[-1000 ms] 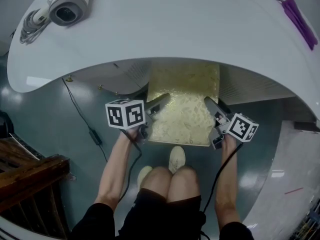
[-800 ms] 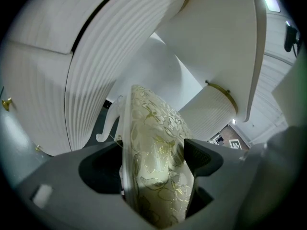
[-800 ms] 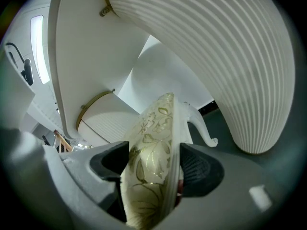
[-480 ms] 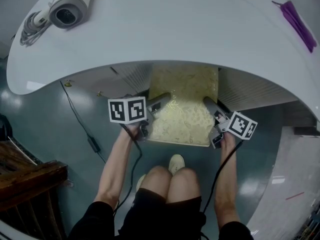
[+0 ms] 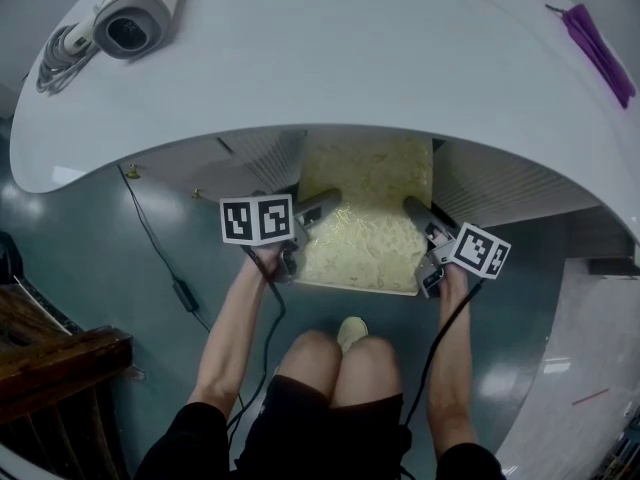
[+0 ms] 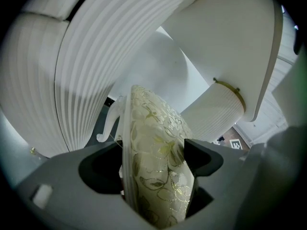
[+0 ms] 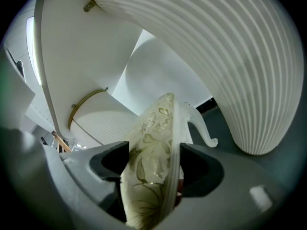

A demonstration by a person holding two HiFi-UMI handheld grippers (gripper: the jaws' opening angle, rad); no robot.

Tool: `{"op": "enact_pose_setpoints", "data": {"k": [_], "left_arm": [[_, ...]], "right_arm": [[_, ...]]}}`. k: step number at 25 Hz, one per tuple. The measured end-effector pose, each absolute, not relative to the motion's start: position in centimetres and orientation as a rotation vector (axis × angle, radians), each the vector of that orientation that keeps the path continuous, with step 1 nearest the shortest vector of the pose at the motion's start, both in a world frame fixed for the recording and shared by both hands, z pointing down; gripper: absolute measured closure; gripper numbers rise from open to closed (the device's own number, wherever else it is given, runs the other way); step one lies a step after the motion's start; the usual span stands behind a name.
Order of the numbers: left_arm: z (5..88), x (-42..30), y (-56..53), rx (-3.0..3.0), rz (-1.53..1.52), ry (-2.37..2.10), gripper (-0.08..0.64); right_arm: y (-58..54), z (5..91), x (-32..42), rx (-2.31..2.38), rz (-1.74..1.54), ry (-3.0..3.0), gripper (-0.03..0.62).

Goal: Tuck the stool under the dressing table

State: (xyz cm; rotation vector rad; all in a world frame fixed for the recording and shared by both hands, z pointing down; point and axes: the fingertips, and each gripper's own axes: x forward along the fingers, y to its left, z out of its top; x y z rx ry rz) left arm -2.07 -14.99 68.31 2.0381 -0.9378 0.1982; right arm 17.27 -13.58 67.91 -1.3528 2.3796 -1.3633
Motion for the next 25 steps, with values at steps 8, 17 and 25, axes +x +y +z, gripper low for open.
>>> {"op": "enact_pose_setpoints", "data": {"k": [8, 17, 25], "left_arm": [[68.8, -2.0, -15.0, 2.023, 0.196, -0.924, 0.143], [68.9, -2.3, -14.8, 2.014, 0.185, -0.928, 0.143], [68.2, -3.3, -13.9, 2.045, 0.183, -1.005, 0.181]], "right_arm": [[-13.7, 68.2, 17.4, -1.347, -1.388, 2.370, 0.258], [-13.6, 68.1, 17.1, -1.377, -1.405, 2.388, 0.256], [-12.6, 67.5, 18.2, -1.502, -1.341, 2.386, 0.256]]}}
